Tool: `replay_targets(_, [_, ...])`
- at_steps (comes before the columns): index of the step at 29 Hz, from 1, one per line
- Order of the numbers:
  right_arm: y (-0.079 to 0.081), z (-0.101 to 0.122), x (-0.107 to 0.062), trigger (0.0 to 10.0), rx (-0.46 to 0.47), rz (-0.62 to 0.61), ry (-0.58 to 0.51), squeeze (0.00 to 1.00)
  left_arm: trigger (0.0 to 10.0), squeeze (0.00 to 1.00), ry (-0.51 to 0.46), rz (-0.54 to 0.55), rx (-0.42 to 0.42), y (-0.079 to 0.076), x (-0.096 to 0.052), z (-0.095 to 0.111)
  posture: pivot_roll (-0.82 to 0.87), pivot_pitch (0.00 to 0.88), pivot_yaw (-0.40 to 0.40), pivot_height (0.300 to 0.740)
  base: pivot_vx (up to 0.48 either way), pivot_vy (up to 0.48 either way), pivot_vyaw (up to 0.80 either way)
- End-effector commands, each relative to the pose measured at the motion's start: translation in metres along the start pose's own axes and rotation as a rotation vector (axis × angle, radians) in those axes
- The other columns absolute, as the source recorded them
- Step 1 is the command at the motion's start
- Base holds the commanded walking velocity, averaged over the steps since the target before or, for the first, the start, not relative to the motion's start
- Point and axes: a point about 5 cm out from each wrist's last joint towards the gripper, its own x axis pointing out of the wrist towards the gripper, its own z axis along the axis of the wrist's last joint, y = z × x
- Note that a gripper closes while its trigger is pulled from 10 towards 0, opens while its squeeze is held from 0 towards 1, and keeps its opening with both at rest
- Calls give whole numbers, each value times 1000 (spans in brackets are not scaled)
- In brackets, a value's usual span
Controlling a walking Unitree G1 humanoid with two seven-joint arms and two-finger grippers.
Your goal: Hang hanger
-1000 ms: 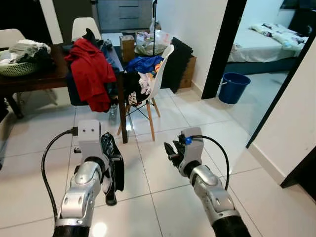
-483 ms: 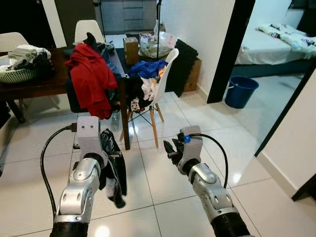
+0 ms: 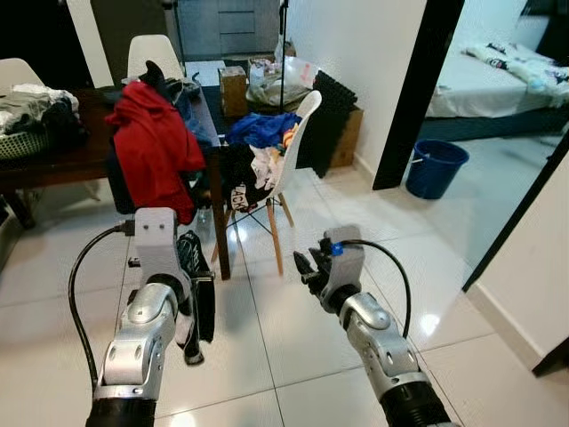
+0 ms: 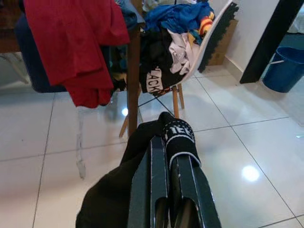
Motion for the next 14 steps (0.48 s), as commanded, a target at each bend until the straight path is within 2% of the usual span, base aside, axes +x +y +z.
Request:
replay_targets(1, [5, 1, 2, 10000, -15, 21, -5, 0, 10000, 0, 4, 9, -4, 5, 0, 1, 95, 0, -19, 740, 345, 0, 0])
replay_targets(7, [8, 1, 3, 10000, -50, 53, 1, 0, 10000, 0, -2, 29, 0, 12, 1, 4, 96, 0, -22, 740, 342, 0, 0])
replay_targets(12, [10, -1, 2, 10000, -79, 69, 11, 0, 10000, 0, 6, 26, -3, 10, -1, 1, 92, 0, -23, 740, 342, 0, 0])
replay_targets(14, [9, -1, 1, 10000, -81, 67, 10, 0, 10000, 0, 9, 23, -6, 8, -1, 1, 90, 0, -25, 740, 341, 0, 400])
